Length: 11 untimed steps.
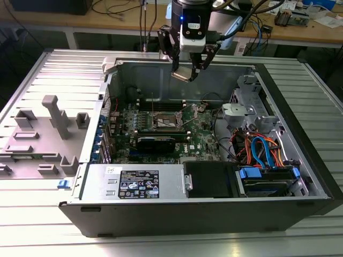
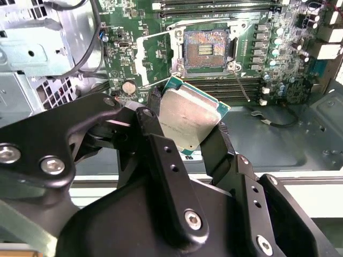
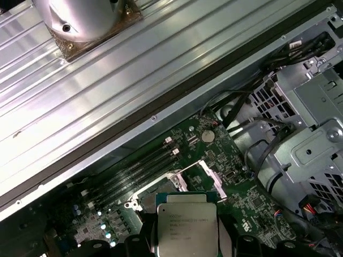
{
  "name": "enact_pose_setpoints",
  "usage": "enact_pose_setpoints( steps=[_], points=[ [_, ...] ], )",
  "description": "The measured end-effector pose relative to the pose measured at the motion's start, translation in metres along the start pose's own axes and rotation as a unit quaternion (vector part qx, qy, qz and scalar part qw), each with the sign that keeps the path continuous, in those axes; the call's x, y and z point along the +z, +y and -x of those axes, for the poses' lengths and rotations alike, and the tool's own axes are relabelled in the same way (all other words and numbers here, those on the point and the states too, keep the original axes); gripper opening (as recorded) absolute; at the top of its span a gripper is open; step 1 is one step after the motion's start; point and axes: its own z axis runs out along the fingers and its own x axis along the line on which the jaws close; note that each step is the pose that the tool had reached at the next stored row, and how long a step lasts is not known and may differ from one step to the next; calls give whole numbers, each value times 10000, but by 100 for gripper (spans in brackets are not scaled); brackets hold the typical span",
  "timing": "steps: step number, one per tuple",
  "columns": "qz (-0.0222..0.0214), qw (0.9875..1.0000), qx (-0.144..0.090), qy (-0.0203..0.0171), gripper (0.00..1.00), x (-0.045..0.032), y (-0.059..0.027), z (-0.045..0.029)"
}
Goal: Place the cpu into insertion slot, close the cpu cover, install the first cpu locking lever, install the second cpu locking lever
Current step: 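Place the cpu into insertion slot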
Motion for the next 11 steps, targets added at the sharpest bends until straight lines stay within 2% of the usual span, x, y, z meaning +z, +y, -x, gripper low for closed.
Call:
enact_pose_setpoints(
  steps=[5,11],
  points=[
    [3,9999,167,-14,55,1,0,0],
    [4,9998,179,-16,55,1,0,0]
  ],
)
